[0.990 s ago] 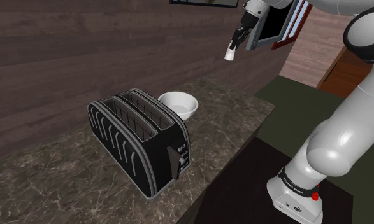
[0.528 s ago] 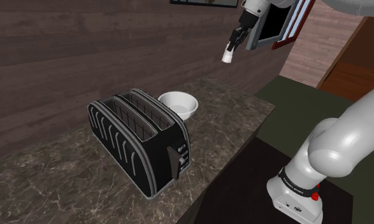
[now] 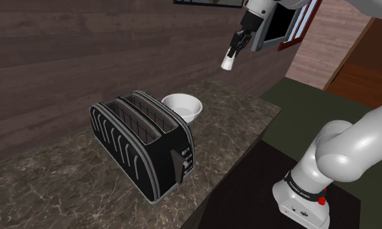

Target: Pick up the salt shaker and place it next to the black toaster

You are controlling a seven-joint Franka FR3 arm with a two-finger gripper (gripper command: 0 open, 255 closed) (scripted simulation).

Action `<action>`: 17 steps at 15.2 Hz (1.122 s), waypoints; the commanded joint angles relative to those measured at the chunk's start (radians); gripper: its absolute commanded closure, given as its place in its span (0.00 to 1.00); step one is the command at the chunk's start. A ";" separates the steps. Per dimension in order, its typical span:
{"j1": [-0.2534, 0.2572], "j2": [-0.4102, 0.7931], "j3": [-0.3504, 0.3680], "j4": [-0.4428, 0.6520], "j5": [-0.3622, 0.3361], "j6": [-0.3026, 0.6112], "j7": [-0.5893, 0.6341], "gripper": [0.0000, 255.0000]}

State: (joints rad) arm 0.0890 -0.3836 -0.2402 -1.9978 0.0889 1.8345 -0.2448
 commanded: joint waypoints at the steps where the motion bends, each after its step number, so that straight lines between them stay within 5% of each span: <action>1: 0.011 -0.046 0.043 -0.048 -0.005 0.009 0.057 1.00; 17: 0.109 -0.212 0.361 -0.194 0.050 0.029 0.444 1.00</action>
State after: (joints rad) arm 0.1904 -0.5956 0.0987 -2.1895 0.1330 1.8588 0.1716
